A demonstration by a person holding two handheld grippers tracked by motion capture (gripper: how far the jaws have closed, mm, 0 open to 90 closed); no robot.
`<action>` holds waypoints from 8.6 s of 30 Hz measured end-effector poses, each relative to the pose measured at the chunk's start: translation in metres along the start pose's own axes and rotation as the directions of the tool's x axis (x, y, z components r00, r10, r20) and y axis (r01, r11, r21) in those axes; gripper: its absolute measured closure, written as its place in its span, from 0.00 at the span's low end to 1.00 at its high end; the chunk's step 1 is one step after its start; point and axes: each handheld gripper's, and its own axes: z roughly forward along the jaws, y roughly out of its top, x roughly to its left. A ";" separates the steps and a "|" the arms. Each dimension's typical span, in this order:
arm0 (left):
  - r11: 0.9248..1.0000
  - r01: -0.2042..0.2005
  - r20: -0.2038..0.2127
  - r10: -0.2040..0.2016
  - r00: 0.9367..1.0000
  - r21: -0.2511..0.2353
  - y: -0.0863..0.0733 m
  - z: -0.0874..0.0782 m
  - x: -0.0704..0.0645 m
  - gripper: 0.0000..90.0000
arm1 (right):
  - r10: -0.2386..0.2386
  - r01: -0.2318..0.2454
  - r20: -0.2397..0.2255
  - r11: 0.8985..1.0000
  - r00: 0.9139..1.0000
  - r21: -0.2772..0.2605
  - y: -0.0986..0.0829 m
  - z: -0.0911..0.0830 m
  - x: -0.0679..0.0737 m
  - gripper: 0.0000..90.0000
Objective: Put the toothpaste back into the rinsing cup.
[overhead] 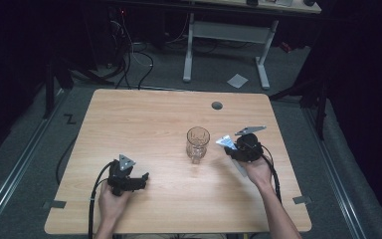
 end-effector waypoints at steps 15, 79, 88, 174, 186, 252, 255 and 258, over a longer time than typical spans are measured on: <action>1.000 0.000 0.000 0.000 1.000 0.000 0.000 0.000 0.000 0.17 | -0.019 0.016 -0.044 0.997 0.999 -0.080 0.000 -0.019 0.012 0.74; 1.000 0.001 0.000 -0.001 1.000 0.000 0.000 0.000 0.000 0.17 | -0.072 0.034 -0.134 0.963 0.988 -0.268 0.040 -0.036 0.045 0.74; 1.000 0.002 0.001 -0.002 1.000 0.000 0.000 0.000 0.000 0.17 | -0.065 0.024 -0.138 0.960 0.988 -0.279 0.049 -0.034 0.044 0.73; 1.000 0.000 0.001 0.000 1.000 0.002 0.000 0.000 0.000 0.17 | -0.044 0.011 -0.093 0.943 0.995 -0.332 0.107 -0.009 0.046 0.73; 1.000 0.000 0.001 0.000 1.000 0.001 0.000 0.000 0.000 0.17 | -0.038 0.002 -0.095 0.938 0.995 -0.347 0.114 -0.004 0.048 0.73; 1.000 0.001 0.001 -0.001 1.000 0.000 0.000 0.000 0.000 0.17 | -0.081 0.055 -0.079 0.956 0.994 -0.288 0.096 0.029 0.059 0.72; 1.000 0.002 0.001 -0.002 1.000 0.000 0.000 0.000 0.000 0.17 | -0.079 0.053 -0.079 0.956 0.994 -0.290 0.094 0.029 0.059 0.72; 1.000 0.001 0.001 -0.001 1.000 0.000 0.000 0.000 0.000 0.17 | -0.080 0.055 -0.078 0.958 0.994 -0.282 0.092 0.030 0.059 0.72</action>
